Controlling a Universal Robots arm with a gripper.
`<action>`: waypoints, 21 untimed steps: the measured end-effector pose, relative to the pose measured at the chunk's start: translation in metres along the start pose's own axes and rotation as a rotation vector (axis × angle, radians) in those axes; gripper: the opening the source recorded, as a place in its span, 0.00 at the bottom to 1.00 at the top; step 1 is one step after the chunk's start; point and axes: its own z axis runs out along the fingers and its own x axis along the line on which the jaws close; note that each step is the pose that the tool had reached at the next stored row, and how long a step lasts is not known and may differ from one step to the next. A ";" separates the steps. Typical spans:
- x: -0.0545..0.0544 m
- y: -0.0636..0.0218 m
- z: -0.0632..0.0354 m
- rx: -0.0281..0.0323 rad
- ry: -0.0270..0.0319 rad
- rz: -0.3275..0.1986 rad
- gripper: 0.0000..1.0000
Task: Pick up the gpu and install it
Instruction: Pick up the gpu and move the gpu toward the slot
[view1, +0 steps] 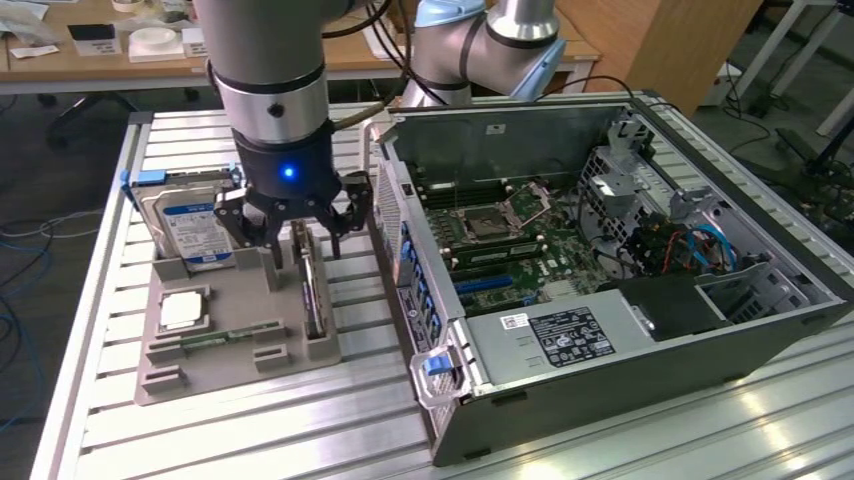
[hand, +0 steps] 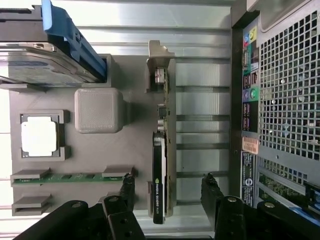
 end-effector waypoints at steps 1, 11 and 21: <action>0.000 0.0000 0.0011 0.0000 0.0000 0.000 0.65; 0.000 -0.0006 0.0120 0.0040 -0.0004 0.000 0.65; 0.001 -0.0010 0.0226 0.0178 -0.0158 -0.001 0.65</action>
